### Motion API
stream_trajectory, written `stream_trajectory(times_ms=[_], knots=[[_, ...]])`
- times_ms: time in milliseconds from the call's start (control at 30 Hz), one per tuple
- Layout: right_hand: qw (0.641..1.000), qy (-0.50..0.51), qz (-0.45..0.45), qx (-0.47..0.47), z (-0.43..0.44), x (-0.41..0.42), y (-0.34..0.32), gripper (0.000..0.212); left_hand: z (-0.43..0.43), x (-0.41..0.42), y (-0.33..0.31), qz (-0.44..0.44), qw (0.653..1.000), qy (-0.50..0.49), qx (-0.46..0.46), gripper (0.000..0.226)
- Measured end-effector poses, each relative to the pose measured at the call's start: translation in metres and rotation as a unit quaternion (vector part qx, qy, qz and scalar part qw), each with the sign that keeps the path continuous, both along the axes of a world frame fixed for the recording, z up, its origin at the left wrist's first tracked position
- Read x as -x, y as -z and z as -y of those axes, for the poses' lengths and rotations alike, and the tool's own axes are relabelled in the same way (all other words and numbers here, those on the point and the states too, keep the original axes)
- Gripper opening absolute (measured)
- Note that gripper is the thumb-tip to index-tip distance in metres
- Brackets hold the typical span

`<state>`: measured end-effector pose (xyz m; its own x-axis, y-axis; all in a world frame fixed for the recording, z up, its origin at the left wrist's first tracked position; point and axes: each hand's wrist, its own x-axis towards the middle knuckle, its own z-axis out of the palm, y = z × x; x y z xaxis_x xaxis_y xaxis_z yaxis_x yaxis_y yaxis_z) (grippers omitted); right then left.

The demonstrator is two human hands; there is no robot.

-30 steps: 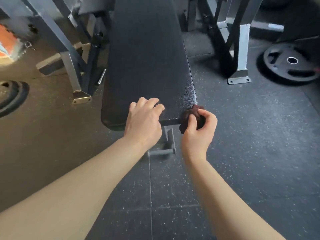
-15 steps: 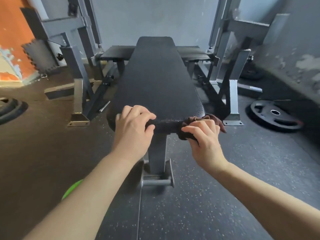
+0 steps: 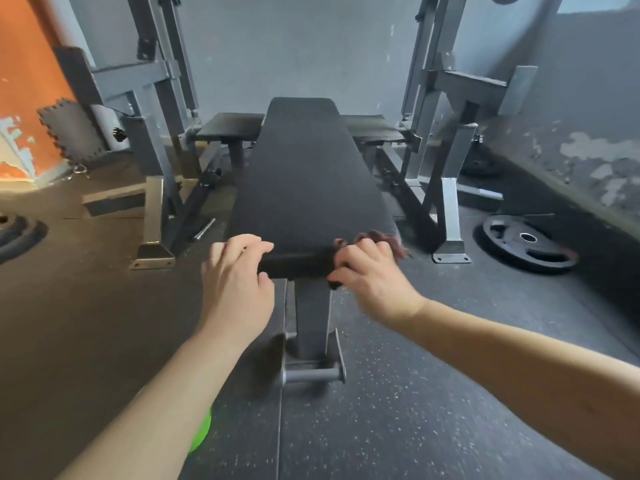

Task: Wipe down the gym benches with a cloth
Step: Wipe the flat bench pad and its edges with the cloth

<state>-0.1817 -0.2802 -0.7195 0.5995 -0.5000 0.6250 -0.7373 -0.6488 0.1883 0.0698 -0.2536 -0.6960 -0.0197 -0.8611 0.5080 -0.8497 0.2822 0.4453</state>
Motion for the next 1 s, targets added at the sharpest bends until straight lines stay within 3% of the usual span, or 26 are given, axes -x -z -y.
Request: stream_trajectory(times_ms=[167, 433, 600, 800, 1000], knots=[[0.998, 0.036, 0.039, -0.016, 0.0, 0.002, 0.001, 0.03, -0.005, -0.001, 0.007, 0.007, 1.0, 0.003, -0.01, 0.054], [0.994, -0.105, 0.006, -0.005, 0.018, -0.135, -0.014, 0.017, 0.005, -0.024, 0.006, -0.061, 0.996, -0.057, -0.007, 0.047], [0.995, -0.072, -0.071, 0.005, 0.015, -0.094, -0.019, 0.012, 0.009, -0.019, 0.01, -0.101, 0.992, -0.063, -0.032, 0.056], [0.995, -0.032, -0.095, -0.024, 0.001, -0.016, -0.021, 0.029, 0.007, -0.02, 0.012, -0.142, 0.987, -0.062, -0.042, 0.059], [0.995, -0.075, -0.063, -0.018, 0.018, -0.103, -0.016, 0.021, 0.006, -0.04, 0.012, -0.183, 0.976, -0.089, -0.078, 0.062]])
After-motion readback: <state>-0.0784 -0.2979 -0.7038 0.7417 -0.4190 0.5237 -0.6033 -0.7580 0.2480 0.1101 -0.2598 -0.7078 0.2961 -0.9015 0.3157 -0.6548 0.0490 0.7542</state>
